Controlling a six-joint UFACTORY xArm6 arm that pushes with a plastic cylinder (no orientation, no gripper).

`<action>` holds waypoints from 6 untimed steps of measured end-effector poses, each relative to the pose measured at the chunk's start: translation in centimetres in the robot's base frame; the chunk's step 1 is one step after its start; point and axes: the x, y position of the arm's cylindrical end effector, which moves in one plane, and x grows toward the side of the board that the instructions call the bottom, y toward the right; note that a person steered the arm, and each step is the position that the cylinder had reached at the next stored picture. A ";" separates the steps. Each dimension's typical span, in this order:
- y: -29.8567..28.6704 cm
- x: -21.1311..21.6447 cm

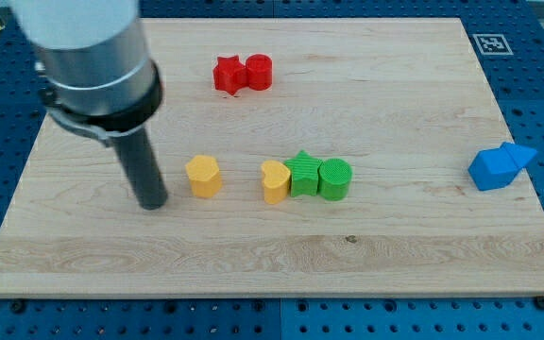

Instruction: Push the yellow hexagon into the yellow heart

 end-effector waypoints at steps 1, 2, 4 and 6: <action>-0.6 -2.5; 1.8 -4.3; 5.5 -4.0; 2.9 -1.3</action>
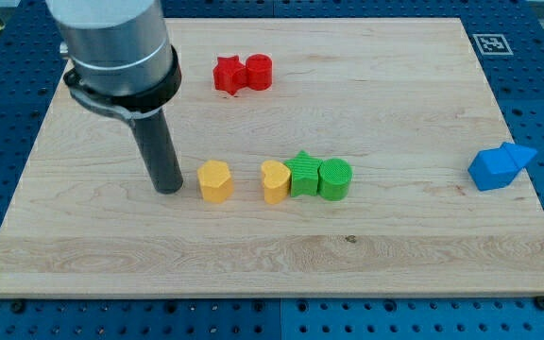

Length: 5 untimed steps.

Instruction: Push the yellow hexagon into the yellow heart

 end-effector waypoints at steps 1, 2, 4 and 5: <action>2.7 0.5; 5.6 0.5; 5.0 1.0; 0.4 1.0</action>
